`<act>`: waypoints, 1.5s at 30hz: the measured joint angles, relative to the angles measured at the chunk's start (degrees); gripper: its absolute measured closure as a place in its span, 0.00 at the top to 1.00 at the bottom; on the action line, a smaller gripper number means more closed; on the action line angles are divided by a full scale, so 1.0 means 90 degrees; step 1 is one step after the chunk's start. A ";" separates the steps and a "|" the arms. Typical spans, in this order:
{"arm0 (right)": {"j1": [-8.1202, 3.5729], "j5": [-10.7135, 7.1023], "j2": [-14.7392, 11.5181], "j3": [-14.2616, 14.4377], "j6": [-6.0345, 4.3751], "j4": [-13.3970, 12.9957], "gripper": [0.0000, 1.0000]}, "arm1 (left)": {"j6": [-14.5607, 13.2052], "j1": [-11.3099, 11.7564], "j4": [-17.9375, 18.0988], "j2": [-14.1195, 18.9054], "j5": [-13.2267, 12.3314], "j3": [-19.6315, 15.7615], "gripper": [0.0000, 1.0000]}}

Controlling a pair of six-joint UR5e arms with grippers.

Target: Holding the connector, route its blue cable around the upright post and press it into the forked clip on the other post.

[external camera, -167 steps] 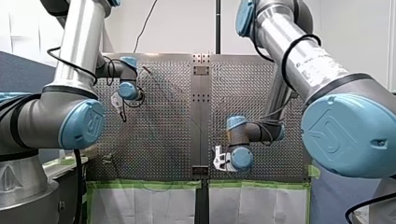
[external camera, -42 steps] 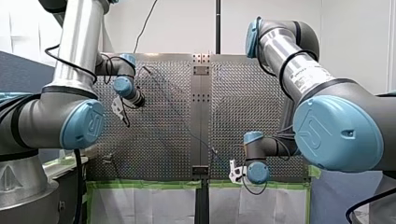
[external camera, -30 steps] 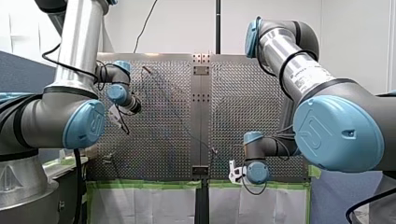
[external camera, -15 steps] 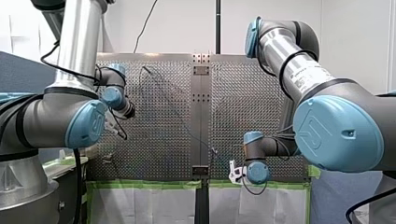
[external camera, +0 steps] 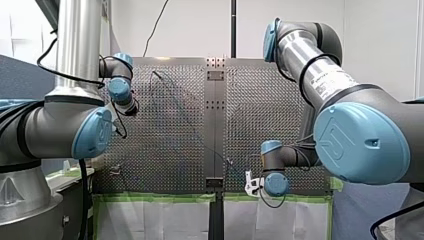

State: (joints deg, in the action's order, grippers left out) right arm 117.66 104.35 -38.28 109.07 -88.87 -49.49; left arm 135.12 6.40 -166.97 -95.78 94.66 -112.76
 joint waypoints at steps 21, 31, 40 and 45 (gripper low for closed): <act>-0.0005 -0.0002 0.0003 -0.0004 -0.0113 0.0095 0.00 | -0.1144 -0.0082 -0.1142 0.1144 0.0407 0.0942 1.00; -0.0011 -0.0009 0.0001 -0.0009 -0.0117 0.0053 0.00 | -0.1712 -0.0094 -0.1711 0.1711 0.0307 0.1508 1.00; -0.0011 -0.0032 0.0003 -0.0022 -0.0119 0.0028 0.00 | -0.2316 -0.0227 -0.2315 0.2315 -0.0281 0.2111 1.00; -0.0011 -0.0085 0.0005 -0.0024 -0.0120 0.0021 0.00 | -0.2596 -0.0359 -0.2596 0.2596 -0.0560 0.2108 1.00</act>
State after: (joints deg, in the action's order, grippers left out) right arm 117.56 103.59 -38.23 108.86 -89.95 -49.31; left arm 111.75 3.17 -190.33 -72.42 89.62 -93.78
